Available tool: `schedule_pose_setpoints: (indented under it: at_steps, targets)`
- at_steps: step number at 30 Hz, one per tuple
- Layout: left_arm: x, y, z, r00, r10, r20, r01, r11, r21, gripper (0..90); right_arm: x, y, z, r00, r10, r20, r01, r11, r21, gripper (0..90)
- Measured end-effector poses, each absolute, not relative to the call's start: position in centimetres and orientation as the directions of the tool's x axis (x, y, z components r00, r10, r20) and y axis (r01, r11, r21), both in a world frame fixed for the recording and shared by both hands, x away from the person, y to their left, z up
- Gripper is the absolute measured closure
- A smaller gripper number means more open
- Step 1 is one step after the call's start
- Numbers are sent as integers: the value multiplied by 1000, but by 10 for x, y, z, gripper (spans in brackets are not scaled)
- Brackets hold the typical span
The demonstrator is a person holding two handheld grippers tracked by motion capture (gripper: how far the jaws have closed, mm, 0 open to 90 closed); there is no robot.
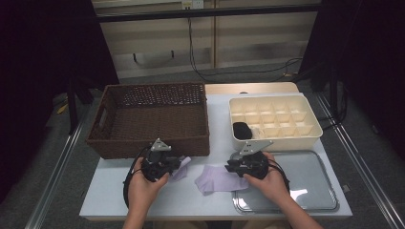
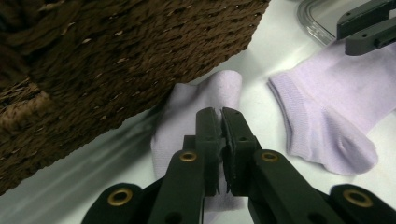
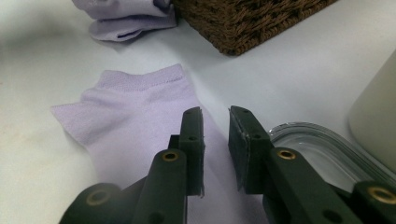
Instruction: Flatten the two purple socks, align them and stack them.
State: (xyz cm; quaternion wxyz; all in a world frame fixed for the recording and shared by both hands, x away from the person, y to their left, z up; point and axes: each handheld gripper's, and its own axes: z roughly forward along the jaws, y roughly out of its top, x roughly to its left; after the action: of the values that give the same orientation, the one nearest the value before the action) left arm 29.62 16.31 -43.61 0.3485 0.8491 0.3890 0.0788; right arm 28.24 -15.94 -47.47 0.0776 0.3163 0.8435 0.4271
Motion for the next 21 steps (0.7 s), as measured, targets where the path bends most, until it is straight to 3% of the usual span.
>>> schedule_pose_setpoints:
  at_steps: [8,11,19,21]
  targets:
    - [297,162,-440,686,716,-131,605,-462,649,827,282,-159,-475,-789,598,141,466,433,771,747]
    - [298,161,-442,677,727,-118,607,-460,648,698,282,-159,-475,-789,597,142,467,434,770,747]
    - [302,164,-452,661,739,-133,630,-449,634,537,282,-159,-474,-790,597,139,465,436,771,747]
    - [302,164,-454,664,733,-146,637,-453,624,569,282,-159,-474,-791,597,138,463,436,771,747]
